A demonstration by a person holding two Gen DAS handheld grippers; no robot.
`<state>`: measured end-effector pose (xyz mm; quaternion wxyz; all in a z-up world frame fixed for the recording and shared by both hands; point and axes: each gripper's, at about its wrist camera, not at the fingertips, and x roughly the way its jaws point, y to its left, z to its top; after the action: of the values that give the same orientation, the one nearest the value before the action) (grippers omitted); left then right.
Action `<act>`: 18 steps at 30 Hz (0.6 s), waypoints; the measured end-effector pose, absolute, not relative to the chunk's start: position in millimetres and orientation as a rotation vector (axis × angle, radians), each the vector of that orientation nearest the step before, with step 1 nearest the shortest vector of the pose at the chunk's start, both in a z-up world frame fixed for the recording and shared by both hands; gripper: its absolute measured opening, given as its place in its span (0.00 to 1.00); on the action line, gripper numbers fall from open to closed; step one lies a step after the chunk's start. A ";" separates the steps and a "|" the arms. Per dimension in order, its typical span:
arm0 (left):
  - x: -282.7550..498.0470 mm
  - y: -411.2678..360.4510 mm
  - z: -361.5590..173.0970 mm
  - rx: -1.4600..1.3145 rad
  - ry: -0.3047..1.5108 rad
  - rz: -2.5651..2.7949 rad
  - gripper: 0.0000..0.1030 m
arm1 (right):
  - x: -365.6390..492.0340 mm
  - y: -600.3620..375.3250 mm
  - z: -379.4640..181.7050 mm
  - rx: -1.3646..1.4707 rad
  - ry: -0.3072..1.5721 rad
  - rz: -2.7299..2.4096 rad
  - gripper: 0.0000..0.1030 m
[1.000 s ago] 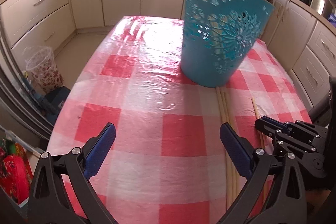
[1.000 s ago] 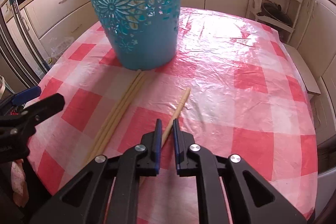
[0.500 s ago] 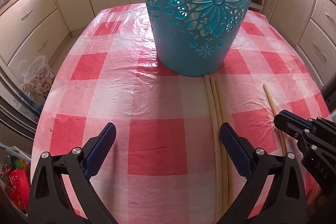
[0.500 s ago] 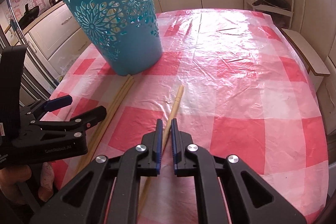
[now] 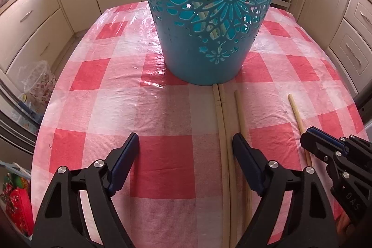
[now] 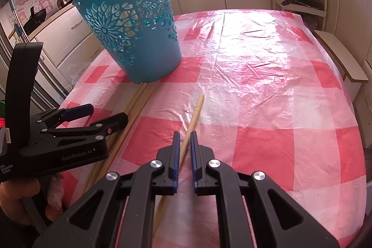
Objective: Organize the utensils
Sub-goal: 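Grasp a wooden stick with the left tool while the right tool closes on another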
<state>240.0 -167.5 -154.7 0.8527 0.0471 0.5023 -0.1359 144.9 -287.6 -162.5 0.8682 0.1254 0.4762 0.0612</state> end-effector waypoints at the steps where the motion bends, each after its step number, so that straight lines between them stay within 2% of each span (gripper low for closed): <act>1: 240.1 -165.2 -152.4 0.079 1.055 -0.289 0.76 | 144.8 -288.0 -162.6 0.266 0.997 0.129 0.09; 15: 245.4 -155.2 -153.6 0.062 1.049 -0.273 0.75 | 144.2 -287.0 -162.9 0.258 0.996 0.123 0.10; 18: 247.0 -155.9 -153.7 0.065 1.048 -0.271 0.75 | 145.0 -284.1 -161.9 0.254 0.999 0.127 0.14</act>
<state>247.0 -155.9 -153.7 0.8566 0.0307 0.4987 -0.1291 145.0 -284.1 -161.9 0.8681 0.1211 0.4775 0.0607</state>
